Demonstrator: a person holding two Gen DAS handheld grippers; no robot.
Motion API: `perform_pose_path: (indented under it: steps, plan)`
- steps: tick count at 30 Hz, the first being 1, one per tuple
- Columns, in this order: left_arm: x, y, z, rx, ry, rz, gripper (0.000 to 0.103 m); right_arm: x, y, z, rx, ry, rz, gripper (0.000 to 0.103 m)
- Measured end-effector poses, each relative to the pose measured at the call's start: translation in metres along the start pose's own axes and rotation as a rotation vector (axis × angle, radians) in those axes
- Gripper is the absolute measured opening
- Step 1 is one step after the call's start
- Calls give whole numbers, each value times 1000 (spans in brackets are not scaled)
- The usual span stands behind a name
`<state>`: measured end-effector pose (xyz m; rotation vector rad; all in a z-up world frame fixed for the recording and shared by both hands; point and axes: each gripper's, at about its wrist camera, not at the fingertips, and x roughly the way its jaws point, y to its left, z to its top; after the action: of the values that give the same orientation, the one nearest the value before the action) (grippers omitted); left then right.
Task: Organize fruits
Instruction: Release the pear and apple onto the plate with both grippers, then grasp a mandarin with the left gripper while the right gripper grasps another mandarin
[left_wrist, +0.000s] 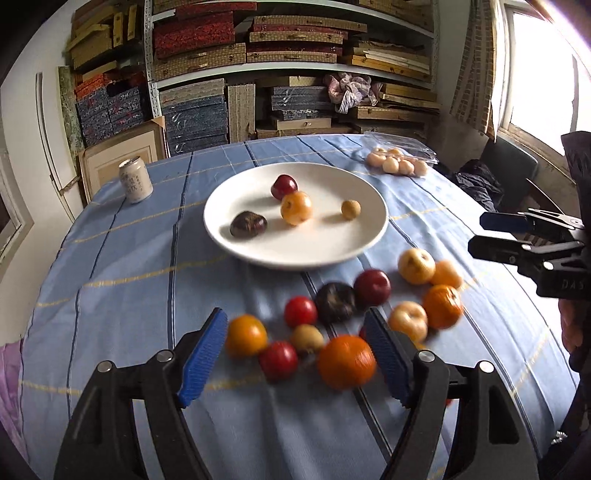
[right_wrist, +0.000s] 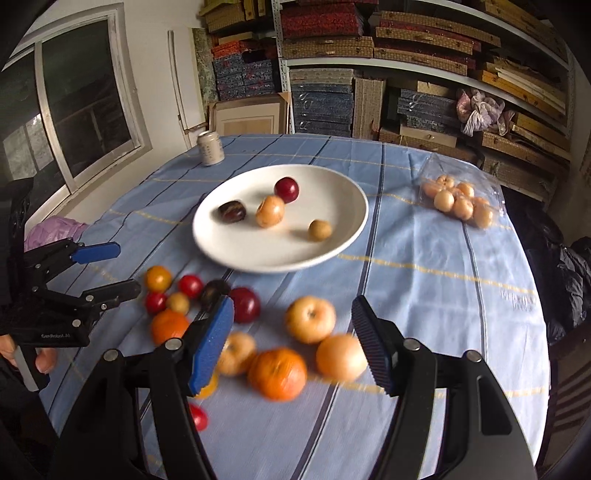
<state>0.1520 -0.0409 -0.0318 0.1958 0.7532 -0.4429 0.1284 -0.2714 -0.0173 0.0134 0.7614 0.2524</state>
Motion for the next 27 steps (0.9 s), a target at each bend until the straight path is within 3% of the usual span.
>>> perform_pose_path:
  steps: [1, 5, 7, 12, 27]
  plan:
    - [-4, -4, -7, 4, -1, 3, 81, -5, 6, -10, -12, 1, -8, 68]
    - [-17, -23, -31, 45, -25, 45, 90, -19, 26, -40, -30, -13, -36, 96]
    - [-21, -28, -38, 53, -43, 54, 99, -24, 34, -52, -47, -36, -42, 98]
    - [-18, -33, -49, 8, -22, 19, 99, -19, 43, -67, -57, -23, -50, 98]
    - [1, -22, -46, -47, 4, 84, 99, -3, 35, -66, -48, -14, -73, 98]
